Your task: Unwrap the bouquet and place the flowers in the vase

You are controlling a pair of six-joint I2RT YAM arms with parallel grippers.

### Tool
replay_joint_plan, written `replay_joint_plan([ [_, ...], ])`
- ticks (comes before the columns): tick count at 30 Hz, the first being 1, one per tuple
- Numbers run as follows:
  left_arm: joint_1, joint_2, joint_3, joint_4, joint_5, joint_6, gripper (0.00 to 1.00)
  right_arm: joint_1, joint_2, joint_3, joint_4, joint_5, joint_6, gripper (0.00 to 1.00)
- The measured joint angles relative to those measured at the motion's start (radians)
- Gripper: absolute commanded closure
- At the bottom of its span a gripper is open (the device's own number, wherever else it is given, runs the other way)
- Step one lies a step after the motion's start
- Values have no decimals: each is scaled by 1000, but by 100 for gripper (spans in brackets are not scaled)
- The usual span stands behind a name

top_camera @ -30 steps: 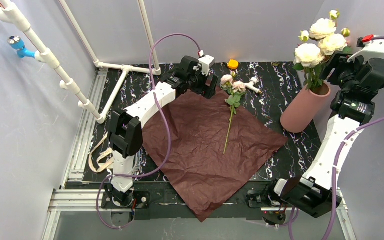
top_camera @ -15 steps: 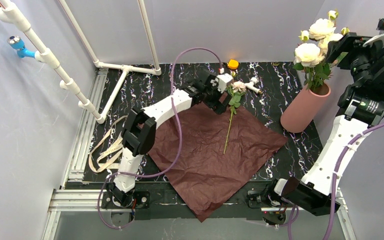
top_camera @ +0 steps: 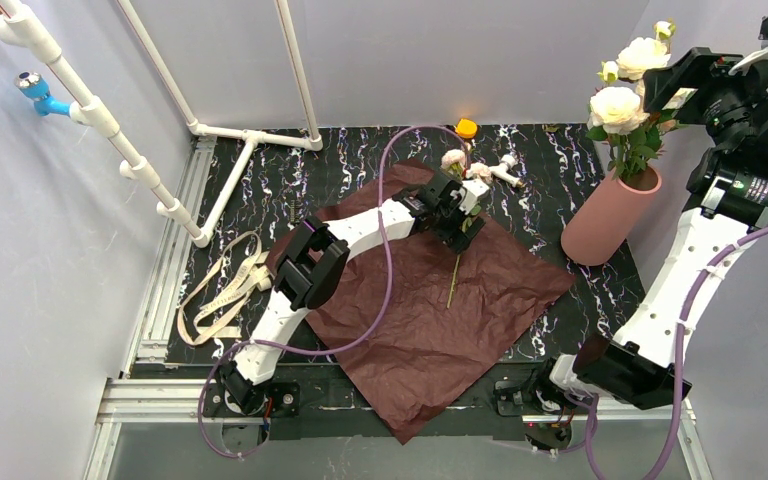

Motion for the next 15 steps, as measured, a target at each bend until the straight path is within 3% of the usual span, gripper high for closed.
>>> replay_joint_plan([
  [6,-14,3,25,53,-45,-14,15,0,7,0,-24,-13,-1,2],
  [15,-45,93,70,89,-279,44,30,0,18,16,-32,-23,-4,2],
])
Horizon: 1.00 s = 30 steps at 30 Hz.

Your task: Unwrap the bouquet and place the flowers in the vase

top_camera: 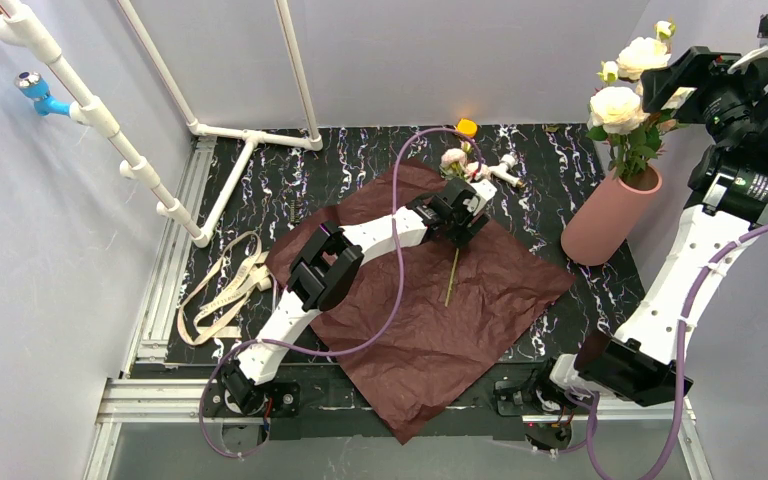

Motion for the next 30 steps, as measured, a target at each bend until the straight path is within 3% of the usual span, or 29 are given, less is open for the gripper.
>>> replay_joint_plan([
  [3,-1,5,8,0,-42,25,40,0,8,12,-2,0,0,2],
  [8,-2,5,21,-43,-77,30,77,0,43,73,-14,-8,8,4],
  [12,-1,5,32,-95,-86,10,98,0,119,188,-37,-42,37,6],
  [20,12,-4,38,-115,-89,-27,100,96,297,388,-58,-69,53,4],
  [30,51,-159,-41,-88,-66,-120,100,435,373,440,-49,24,-21,3],
])
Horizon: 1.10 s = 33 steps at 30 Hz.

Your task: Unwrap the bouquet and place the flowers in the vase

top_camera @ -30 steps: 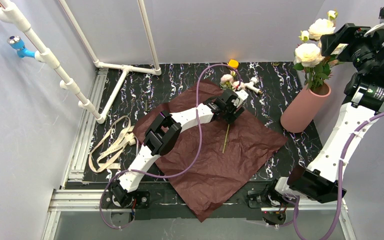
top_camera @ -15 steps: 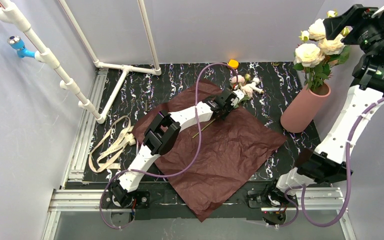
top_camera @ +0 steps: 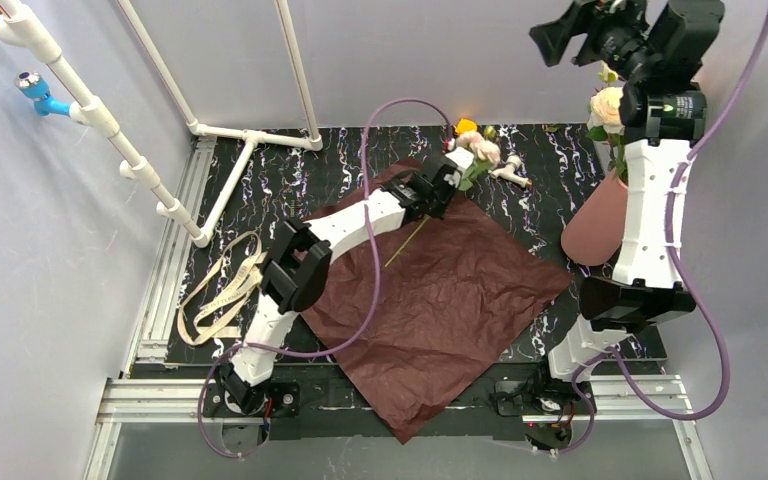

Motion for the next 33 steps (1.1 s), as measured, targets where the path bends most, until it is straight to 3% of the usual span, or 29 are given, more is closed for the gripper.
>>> replay_joint_plan([
  [7,85,-228,-155,85,6,-117,100,196,-3,-14,76,80,-13,4],
  [17,218,-507,-328,262,-18,-214,100,516,-18,-218,141,206,17,7],
  [25,264,-688,-439,319,48,-256,100,529,-15,-327,194,208,172,7],
  [33,269,-863,-565,374,254,-263,100,533,18,-327,279,145,335,8],
])
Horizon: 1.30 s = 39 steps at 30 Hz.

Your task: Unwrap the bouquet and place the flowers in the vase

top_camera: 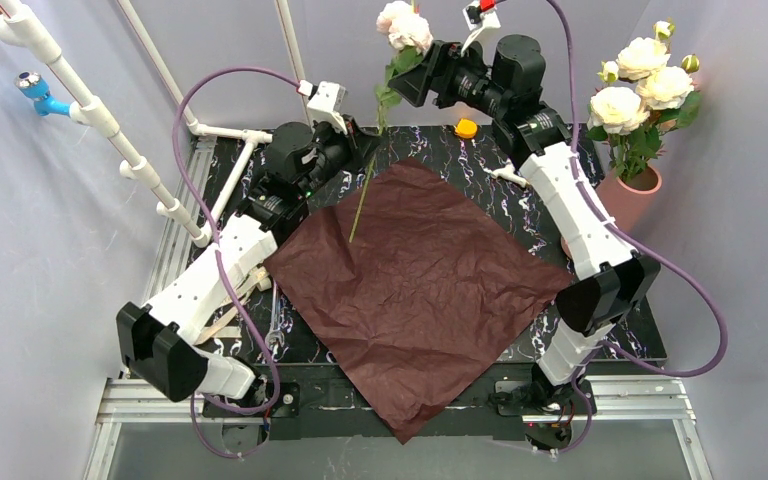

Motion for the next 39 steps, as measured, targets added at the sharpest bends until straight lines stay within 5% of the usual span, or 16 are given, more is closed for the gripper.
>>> replay_joint_plan([
  [9,0,-55,-28,70,205,-32,100,9,32,0,16,-31,127,38],
  [18,0,-47,-56,86,270,-24,99,12,31,6,26,-48,136,91],
  [22,0,-30,-57,95,270,-9,44,20,15,8,16,-47,110,99],
  [25,-1,-19,-57,100,278,-2,23,19,-16,8,-9,-26,50,99],
  [31,-1,40,-23,81,314,6,3,12,-160,-21,-75,27,-109,99],
  [39,-1,143,39,-18,355,19,2,-80,-436,-64,-188,60,-370,99],
])
